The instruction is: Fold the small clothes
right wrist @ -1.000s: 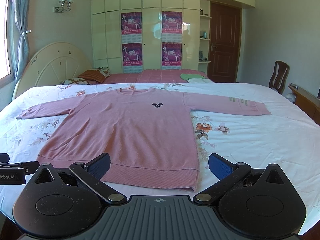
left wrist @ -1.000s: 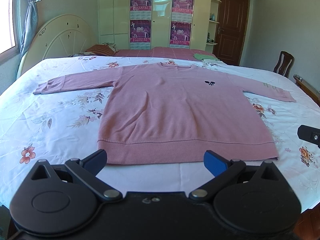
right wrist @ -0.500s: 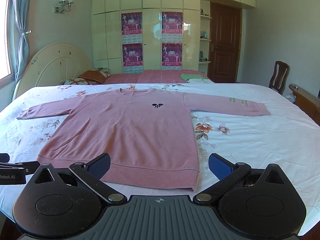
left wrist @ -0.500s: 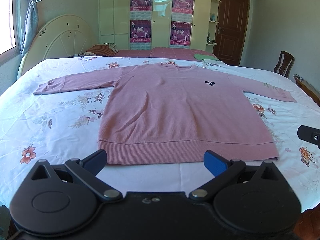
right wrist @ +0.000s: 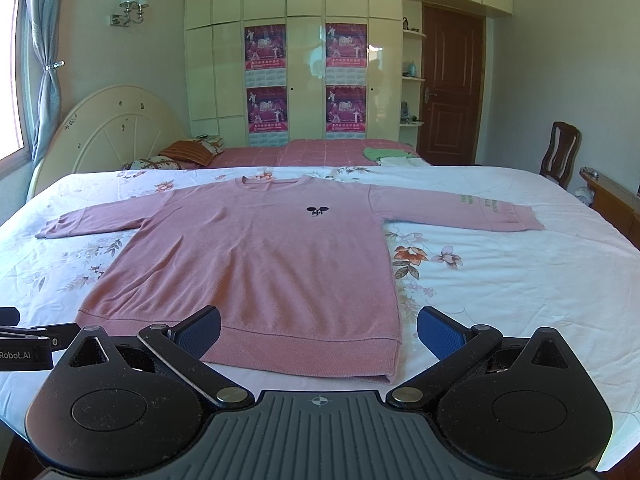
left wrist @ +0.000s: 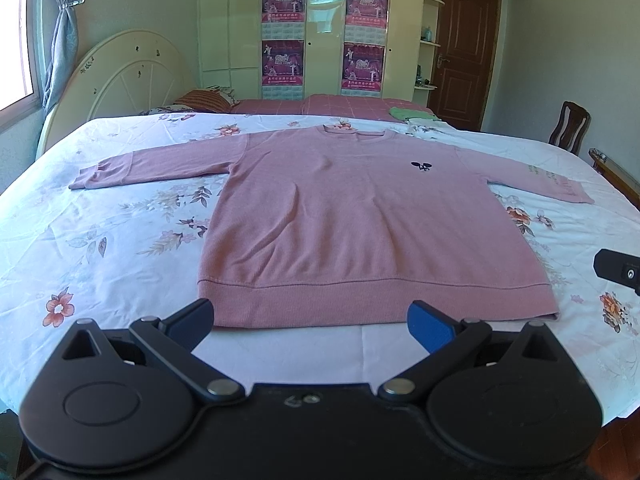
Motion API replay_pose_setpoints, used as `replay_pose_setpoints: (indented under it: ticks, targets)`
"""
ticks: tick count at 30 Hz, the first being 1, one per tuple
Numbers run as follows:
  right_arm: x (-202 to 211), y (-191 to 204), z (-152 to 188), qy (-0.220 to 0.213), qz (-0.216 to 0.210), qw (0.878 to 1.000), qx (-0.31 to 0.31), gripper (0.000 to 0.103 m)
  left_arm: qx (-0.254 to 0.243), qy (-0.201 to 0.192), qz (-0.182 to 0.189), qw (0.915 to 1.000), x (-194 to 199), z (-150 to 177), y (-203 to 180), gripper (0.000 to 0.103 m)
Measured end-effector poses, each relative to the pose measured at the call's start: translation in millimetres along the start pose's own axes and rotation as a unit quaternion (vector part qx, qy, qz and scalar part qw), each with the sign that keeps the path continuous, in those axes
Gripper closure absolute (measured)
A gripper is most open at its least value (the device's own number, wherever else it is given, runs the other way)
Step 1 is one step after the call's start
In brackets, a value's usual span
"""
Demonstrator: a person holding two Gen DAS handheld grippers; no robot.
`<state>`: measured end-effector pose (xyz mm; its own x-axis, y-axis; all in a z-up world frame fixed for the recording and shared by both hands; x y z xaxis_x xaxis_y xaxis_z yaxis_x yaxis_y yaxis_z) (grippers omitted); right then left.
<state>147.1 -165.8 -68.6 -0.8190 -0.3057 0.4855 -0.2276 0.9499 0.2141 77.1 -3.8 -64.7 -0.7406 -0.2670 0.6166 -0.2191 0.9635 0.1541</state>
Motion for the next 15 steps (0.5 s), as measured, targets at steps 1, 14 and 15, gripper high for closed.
replay_pose_setpoints:
  ticks: [1, 14, 15]
  targets:
    - [0.1, -0.1, 0.0, 0.0, -0.001, 1.0, 0.0, 0.0, 0.0, 0.0, 0.0, 1.0, -0.1, -0.2, 0.2, 0.0]
    - [-6.6, -26.9, -6.8, -0.005, 0.023, 1.0, -0.007, 0.0, 0.001, -0.004, 0.043, 0.9991, -19.2, -19.8, -26.3, 0.0]
    - [-7.1, -32.0, -8.5, -0.01, 0.023, 1.0, -0.012, 0.0, 0.005, -0.008, 0.048, 0.9988, -21.8, -24.2, -29.4, 0.0]
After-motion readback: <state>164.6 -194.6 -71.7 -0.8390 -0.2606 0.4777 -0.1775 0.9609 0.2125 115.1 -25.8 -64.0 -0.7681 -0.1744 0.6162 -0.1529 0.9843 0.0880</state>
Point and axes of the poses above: each gripper's, at about its wrist camera, not at the fingertips, and x roughly against the way its jaws point, y to its left, z to its underside, the point moved 10 cm from there along -x, roughly the way its jaws point, and after that the axes turned 15 degrees about -z, right-handed, at the moved point
